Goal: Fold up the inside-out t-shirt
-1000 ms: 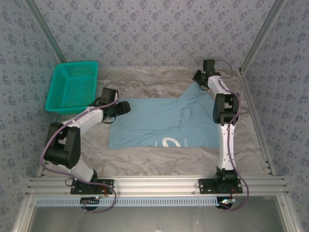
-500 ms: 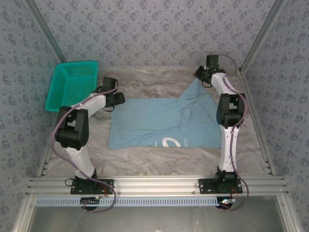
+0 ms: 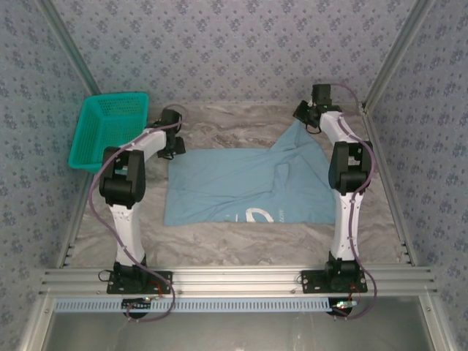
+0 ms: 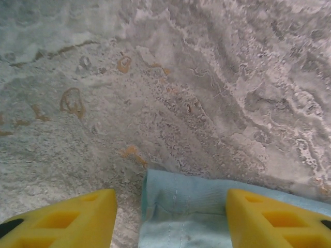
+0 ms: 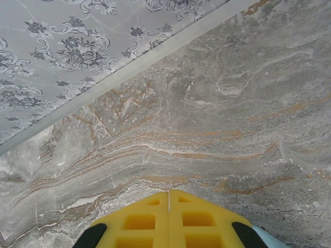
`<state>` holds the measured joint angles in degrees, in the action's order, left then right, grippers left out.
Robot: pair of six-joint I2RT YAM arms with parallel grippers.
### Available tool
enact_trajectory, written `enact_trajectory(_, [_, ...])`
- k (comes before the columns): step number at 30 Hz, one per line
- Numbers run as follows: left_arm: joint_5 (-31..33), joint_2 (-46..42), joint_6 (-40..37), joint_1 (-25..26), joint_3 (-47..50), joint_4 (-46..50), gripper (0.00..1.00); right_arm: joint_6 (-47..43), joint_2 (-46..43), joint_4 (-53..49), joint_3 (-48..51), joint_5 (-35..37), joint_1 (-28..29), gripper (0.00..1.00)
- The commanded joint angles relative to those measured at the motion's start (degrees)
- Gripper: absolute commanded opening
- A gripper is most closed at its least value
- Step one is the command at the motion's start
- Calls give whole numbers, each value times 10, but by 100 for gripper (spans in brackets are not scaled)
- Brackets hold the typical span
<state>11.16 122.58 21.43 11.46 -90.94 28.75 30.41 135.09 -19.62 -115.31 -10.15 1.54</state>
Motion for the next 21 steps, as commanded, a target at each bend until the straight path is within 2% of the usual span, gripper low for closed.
enact_trajectory(1, [-10,24,-15,-3,-36,28,53,-12,-20,-1,2,-10,2,2])
enact_trajectory(15, [-37,50,-23,-15,-57,22,19,-26,-45,-22,4,-9,3,1])
enact_trajectory(21, [-51,19,-30,-20,-61,12,2,-24,-84,-88,-21,-4,3,1])
